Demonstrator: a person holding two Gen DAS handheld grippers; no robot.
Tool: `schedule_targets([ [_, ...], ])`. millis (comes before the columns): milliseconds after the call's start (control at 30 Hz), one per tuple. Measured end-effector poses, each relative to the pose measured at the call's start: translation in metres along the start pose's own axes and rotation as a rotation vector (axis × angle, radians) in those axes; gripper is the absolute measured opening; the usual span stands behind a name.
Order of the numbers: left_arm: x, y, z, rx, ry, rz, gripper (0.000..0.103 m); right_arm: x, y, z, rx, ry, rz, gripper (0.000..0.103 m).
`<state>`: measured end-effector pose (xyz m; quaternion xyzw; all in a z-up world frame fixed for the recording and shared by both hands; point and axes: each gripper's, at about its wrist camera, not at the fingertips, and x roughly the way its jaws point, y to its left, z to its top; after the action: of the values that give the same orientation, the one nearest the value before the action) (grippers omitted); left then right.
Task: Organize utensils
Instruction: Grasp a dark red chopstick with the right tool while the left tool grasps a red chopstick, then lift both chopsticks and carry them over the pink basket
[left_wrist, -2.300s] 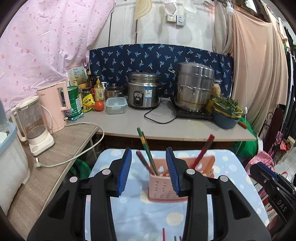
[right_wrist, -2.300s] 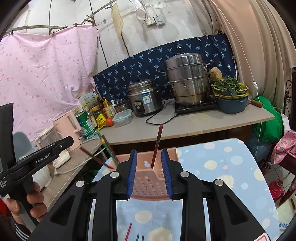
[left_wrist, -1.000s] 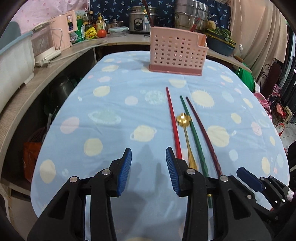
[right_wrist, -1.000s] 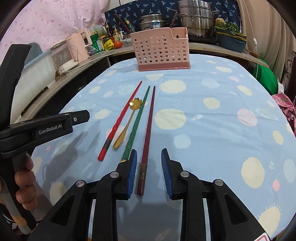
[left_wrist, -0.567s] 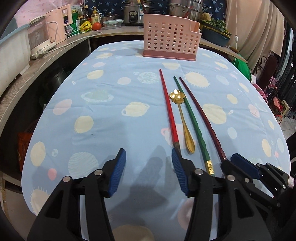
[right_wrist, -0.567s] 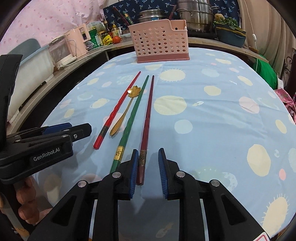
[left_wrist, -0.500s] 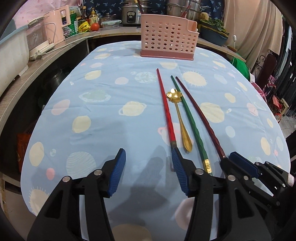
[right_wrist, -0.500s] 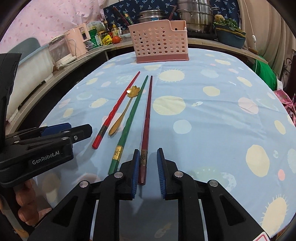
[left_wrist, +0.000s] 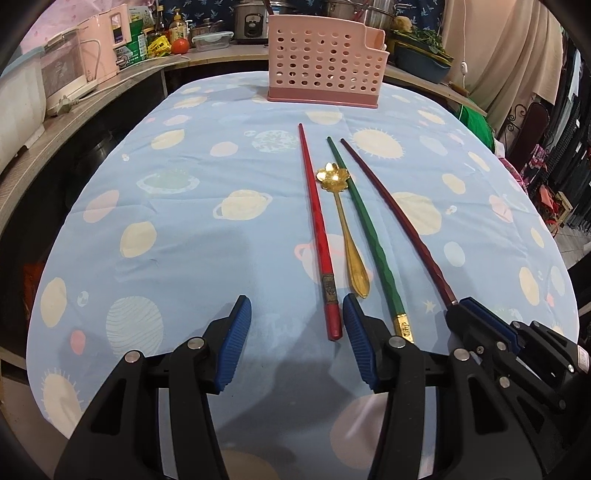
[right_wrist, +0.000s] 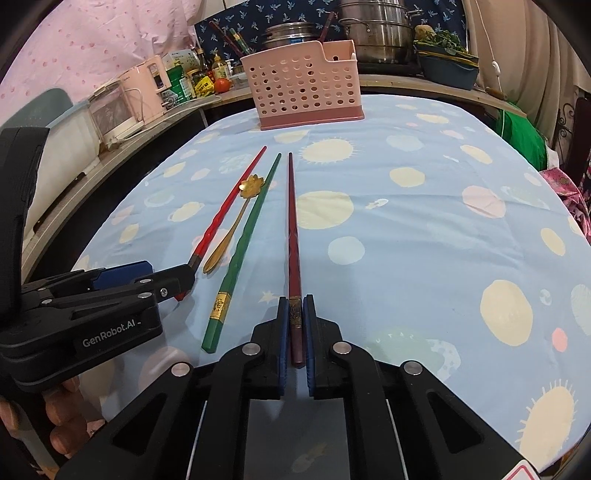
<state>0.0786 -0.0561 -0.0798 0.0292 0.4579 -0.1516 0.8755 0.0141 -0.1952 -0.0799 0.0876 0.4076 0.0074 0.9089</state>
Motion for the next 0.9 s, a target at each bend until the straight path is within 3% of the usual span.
schedule_targets([
  [200, 0.001, 0.002, 0.002, -0.01, -0.01, 0.006, 0.041, 0.0, 0.0, 0.0, 0.005, -0.006, 0.003, 0.007],
  [467, 0.001, 0.007, 0.003, -0.028, -0.006, -0.025, 0.008, 0.0, 0.0, -0.001, 0.008, -0.008, 0.006, 0.007],
  [900, -0.012, 0.013, 0.004, -0.049, -0.021, -0.034, 0.007, -0.012, -0.006, 0.002, 0.034, -0.022, -0.002, 0.007],
])
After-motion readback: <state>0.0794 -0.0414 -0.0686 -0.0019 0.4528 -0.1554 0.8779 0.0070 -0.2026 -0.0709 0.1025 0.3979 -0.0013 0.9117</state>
